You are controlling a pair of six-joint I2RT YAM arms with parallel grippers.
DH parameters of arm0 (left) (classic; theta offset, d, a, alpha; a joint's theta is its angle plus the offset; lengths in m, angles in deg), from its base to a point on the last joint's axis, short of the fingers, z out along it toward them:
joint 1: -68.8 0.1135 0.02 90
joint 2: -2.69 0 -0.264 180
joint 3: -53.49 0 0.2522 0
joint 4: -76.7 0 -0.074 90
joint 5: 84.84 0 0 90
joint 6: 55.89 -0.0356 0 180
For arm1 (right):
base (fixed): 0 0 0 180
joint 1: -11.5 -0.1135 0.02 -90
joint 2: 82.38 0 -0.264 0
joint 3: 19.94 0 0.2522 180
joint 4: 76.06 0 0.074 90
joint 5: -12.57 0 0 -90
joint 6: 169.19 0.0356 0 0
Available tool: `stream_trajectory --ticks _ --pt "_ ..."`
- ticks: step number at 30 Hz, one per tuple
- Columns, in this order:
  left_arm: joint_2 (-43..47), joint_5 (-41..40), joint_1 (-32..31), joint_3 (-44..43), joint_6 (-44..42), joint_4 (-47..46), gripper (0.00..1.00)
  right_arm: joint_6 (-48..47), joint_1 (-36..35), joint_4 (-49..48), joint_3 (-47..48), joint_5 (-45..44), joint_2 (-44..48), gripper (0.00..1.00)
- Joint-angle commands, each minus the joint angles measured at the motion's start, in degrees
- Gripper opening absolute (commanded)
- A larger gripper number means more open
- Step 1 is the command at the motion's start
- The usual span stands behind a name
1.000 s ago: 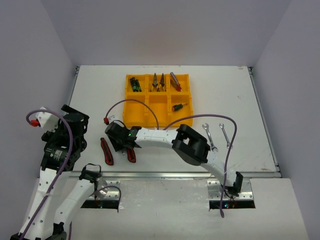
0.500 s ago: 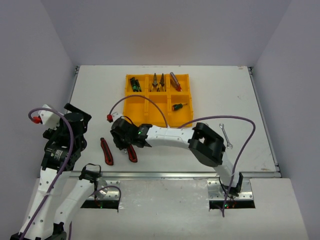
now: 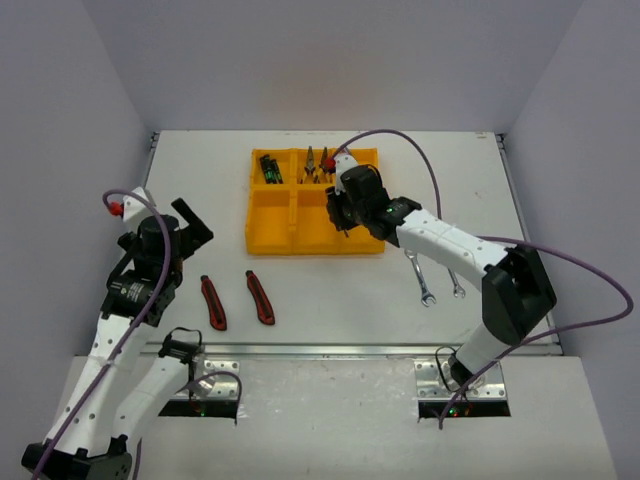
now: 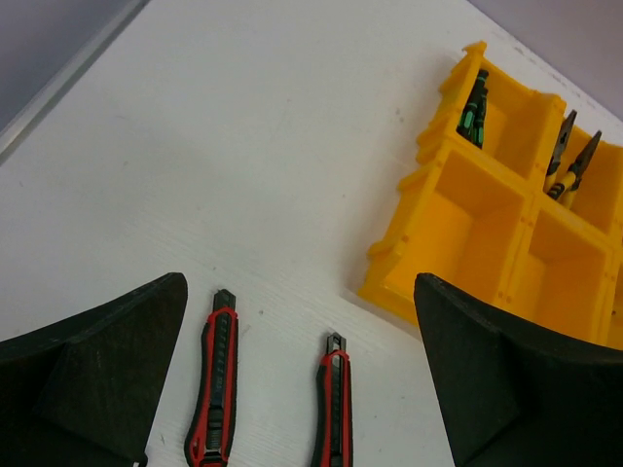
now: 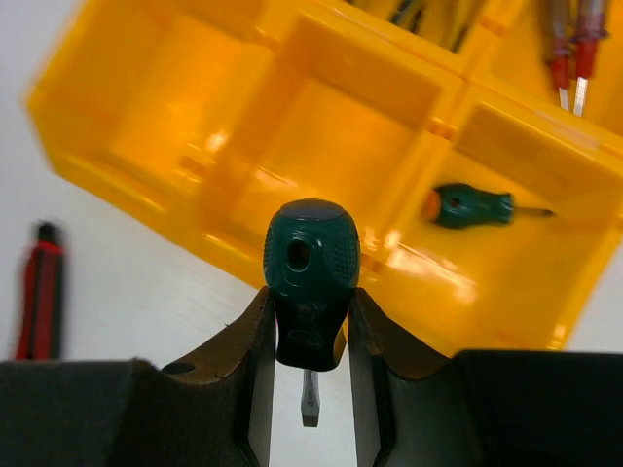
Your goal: Sort the tools into containers
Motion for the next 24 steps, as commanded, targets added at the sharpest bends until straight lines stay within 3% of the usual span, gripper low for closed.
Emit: stream_trajectory --ticks 1,6,13,14,16,18,20,24 --pt "-1.3 7.6 0.4 0.4 -5.3 -6.4 1.0 -16.8 4.9 1.7 0.3 -0.7 -1.8 0.1" --pt "-2.0 10.7 0.4 1.4 -6.4 -7.9 1.0 -13.9 13.9 3.3 3.1 3.2 -5.4 0.13" --pt "-3.8 12.9 0.3 1.2 -7.3 -8.2 1.0 -12.1 14.5 4.1 8.6 5.3 -12.3 0.32" --pt "-3.9 13.0 0.3 1.2 -7.3 -8.2 1.0 -12.0 14.5 4.9 10.2 4.6 -13.6 0.39" --pt "-3.8 13.2 0.3 1.4 -7.4 -8.3 1.0 -11.7 14.4 6.8 12.6 2.4 -15.2 0.66" --pt "-3.6 13.6 0.2 1.5 -7.5 -8.5 1.0 -11.2 14.4 8.0 13.5 2.2 -15.0 0.8" --pt "-3.7 14.4 0.1 1.7 -7.8 -8.8 1.0 -10.5 14.4 8.5 13.2 2.4 -13.2 0.91" --pt "-6.1 15.6 -0.3 1.7 -8.3 -8.9 1.0 -6.7 14.4 10.3 9.9 1.1 -4.6 0.98"
